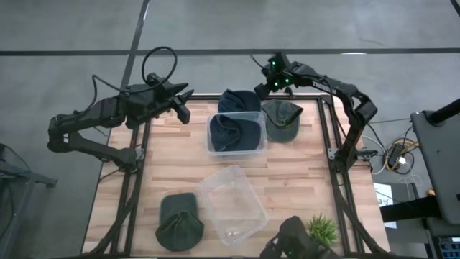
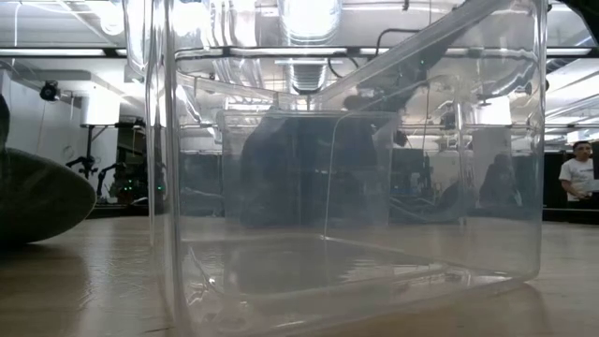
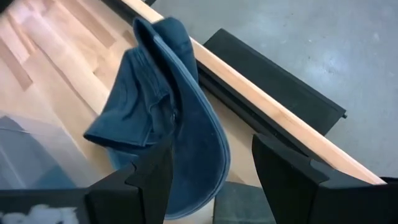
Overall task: Pick and place caps into container
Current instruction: Put the blue cap into the top transparent container
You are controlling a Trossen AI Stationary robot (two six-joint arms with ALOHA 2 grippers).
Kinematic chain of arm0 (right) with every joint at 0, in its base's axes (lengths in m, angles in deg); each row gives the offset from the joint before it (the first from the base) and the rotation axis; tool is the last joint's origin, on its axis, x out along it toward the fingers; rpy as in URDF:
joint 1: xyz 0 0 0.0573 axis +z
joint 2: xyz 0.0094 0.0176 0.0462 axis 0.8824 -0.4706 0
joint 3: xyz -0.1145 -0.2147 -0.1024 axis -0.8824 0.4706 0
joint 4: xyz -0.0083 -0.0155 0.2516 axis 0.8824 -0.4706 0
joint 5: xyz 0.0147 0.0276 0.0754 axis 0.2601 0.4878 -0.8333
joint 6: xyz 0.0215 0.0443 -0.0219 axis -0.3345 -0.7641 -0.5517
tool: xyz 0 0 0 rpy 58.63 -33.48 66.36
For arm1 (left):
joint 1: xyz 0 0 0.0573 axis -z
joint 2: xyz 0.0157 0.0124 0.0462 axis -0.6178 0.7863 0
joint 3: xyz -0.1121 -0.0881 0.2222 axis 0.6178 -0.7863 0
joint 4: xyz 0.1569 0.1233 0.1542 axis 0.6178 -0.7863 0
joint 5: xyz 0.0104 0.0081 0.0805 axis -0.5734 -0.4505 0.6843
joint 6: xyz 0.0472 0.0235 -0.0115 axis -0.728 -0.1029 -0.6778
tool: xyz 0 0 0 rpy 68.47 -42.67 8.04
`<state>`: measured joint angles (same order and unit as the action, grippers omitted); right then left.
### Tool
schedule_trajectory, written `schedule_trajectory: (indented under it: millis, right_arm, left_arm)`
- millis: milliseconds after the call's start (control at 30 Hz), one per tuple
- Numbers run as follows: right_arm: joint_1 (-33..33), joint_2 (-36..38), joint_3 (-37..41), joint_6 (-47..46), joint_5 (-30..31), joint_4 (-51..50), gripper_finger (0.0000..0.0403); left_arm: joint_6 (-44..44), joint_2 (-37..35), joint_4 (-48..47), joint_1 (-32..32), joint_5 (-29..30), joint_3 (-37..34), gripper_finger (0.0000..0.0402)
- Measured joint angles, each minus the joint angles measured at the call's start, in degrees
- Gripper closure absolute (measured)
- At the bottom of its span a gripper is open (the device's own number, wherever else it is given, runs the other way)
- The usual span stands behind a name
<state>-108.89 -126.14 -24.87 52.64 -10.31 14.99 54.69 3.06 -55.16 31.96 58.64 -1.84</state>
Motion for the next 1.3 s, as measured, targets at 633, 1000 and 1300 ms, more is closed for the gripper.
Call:
schedule_trajectory:
  millis: [633,1000,1300]
  right_arm:
    - [0.07,-5.07,5.15,2.19,-0.88,10.96,0.0193]
    - [-0.07,-9.11,1.07,0.38,-4.74,6.97,0.0294]
    - [-0.25,-6.39,-4.77,2.62,-1.26,4.44,0.0390]
  left_arm:
    - [0.34,0.02,0.04,0.00,0.06,0.00,0.0271]
    - [1.35,0.02,0.07,0.00,0.11,0.00,0.0271]
    - [1.46,0.02,0.07,0.00,0.11,0.00,0.0271]
